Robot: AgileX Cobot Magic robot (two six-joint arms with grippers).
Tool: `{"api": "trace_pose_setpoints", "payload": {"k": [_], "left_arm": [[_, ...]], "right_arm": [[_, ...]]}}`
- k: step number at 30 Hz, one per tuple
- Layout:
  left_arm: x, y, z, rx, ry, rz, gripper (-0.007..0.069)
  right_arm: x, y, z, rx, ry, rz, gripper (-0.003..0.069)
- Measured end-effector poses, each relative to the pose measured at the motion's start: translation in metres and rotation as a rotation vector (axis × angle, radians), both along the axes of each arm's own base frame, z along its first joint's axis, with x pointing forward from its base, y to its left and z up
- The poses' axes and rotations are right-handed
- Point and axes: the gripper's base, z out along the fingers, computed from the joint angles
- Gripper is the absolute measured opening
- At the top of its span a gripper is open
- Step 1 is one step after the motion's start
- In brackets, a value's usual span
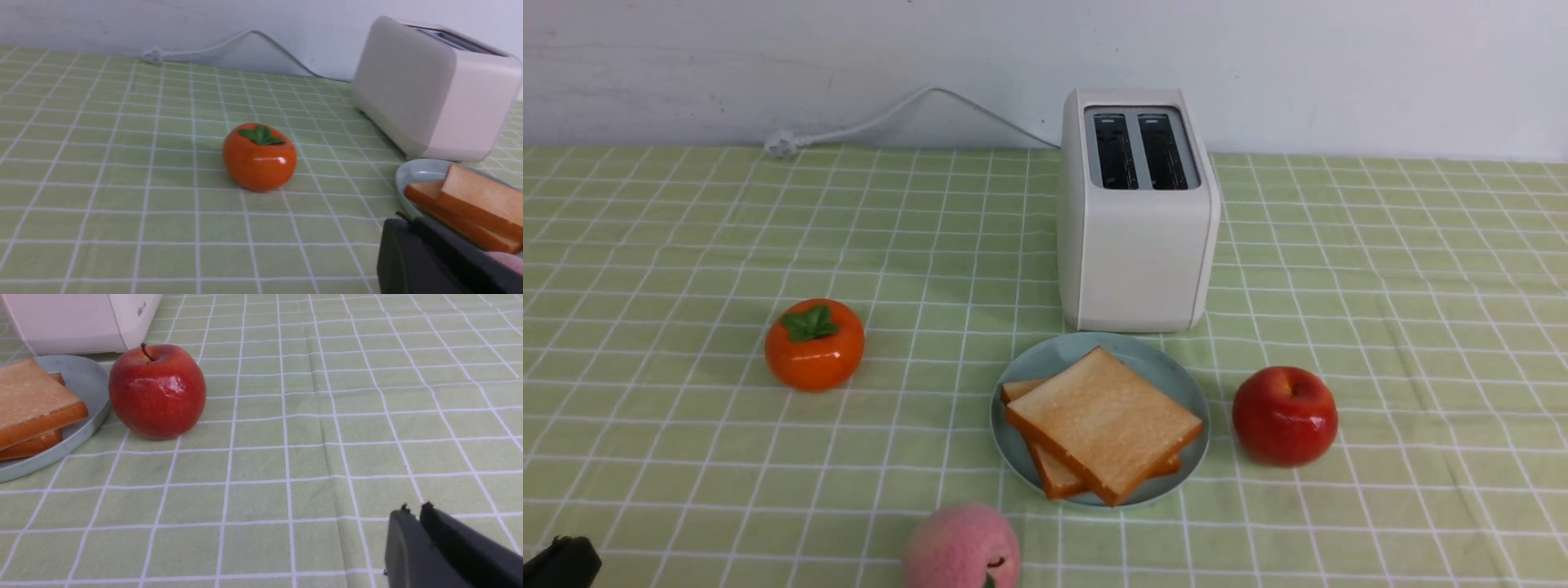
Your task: Take toasted bread from bread machine on green coffee tablecloth place on plate.
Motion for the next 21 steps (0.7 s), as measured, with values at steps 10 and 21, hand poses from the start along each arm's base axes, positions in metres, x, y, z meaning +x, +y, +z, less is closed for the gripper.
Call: {"api": "trace_pose_setpoints", "payload": {"k": [10, 21], "left_arm": [[-0.012, -0.001, -0.020, 0.028, 0.180, 0.007, -0.0013], [-0.014, -0.002, -0.025, 0.001, 0.241, 0.000, -0.0013]], "right_arm": [[0.000, 0.000, 0.000, 0.000, 0.002, 0.000, 0.0061], [0.000, 0.000, 0.000, 0.000, 0.002, 0.000, 0.0080]]}}
